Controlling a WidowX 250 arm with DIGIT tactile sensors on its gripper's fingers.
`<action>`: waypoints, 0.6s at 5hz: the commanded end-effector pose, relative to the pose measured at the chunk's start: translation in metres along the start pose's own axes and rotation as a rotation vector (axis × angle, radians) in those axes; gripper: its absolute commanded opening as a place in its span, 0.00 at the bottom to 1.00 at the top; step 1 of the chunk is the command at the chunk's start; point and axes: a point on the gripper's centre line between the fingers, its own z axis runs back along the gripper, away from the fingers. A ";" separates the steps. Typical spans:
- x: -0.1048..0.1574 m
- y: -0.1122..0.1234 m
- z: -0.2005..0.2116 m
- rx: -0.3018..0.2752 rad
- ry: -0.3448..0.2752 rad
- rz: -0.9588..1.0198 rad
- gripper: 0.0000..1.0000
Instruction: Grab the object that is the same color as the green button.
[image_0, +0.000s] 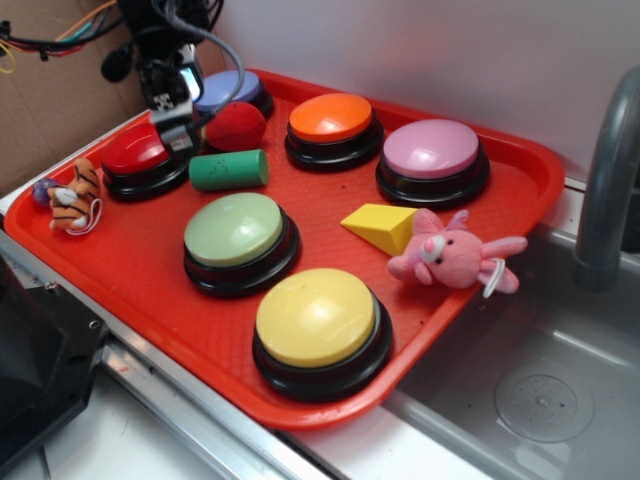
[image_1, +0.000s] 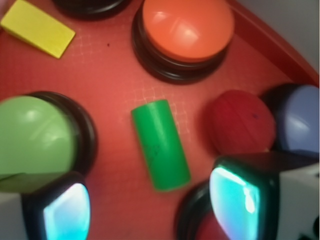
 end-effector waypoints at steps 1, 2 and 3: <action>0.004 0.010 -0.027 -0.008 -0.014 -0.033 1.00; 0.006 0.010 -0.038 -0.029 -0.059 -0.057 1.00; 0.008 0.007 -0.048 -0.047 -0.036 -0.083 1.00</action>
